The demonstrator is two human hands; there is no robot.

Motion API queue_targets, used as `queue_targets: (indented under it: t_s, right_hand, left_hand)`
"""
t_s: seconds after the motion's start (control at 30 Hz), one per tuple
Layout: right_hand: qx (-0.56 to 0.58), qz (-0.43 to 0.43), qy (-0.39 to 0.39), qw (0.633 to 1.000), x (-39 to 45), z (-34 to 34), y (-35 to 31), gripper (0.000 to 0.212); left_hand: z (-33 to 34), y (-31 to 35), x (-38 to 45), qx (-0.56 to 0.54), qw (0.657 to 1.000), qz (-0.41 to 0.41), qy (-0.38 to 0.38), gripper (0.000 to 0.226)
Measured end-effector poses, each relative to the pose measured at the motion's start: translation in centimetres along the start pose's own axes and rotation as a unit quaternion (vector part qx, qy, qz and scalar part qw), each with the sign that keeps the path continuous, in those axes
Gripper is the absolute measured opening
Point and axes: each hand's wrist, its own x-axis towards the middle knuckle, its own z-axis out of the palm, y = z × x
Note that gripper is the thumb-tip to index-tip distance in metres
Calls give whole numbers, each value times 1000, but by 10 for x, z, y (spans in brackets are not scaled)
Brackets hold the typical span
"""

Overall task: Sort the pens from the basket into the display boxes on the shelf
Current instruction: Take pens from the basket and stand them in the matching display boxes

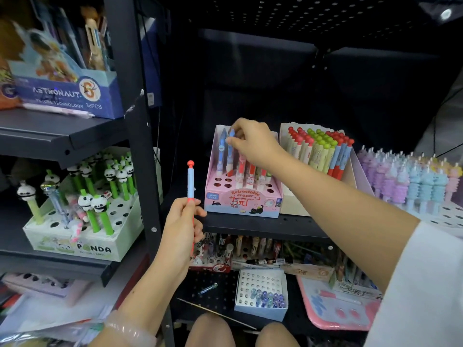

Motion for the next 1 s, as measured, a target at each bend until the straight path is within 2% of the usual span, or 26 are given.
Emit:
queue_targets:
  t_s: [0.07,0.2,0.43,0.53,0.6,0.63,0.7,0.8,0.9,1.0]
  right_hand:
    - [-95,0,5,995,5,3,-1,22]
    - [-208,41,5,977,5,6,-3,28]
    - [-373,13,-12,928,0,5,-13,40]
    - [-286,-83,45,954,-17,0,-19,39]
    - [-126,-120,82,981,-40,1,-23,33]
    - [-31,-101,80,991,-53,3,-25,30]
    - [119,-26,27,992,-73,4,-26,25]
    - [205,54,-57,976,-91,2,-13,17]
    - [244,86,-30,965,-101,-9,2,13]
    - [258,113,41,959,-106,-27,22,12]
  left_hand:
    - [-2,-1,0,25,1000,7,-2,21]
    - [-4,-2,1,33,999,17,-9,22]
    - [-1,3,-2,0,999,28,-33,29]
    - [2,8,-6,8,998,52,-38,29]
    - [6,12,-8,8,997,68,-44,28]
    - [9,14,-9,7,996,74,-47,26]
    - [18,15,-12,17,995,84,-57,24]
    - [36,14,-18,49,992,87,-79,26]
    - [54,10,-21,58,990,76,-103,22]
    - [68,4,-22,92,981,74,-154,20]
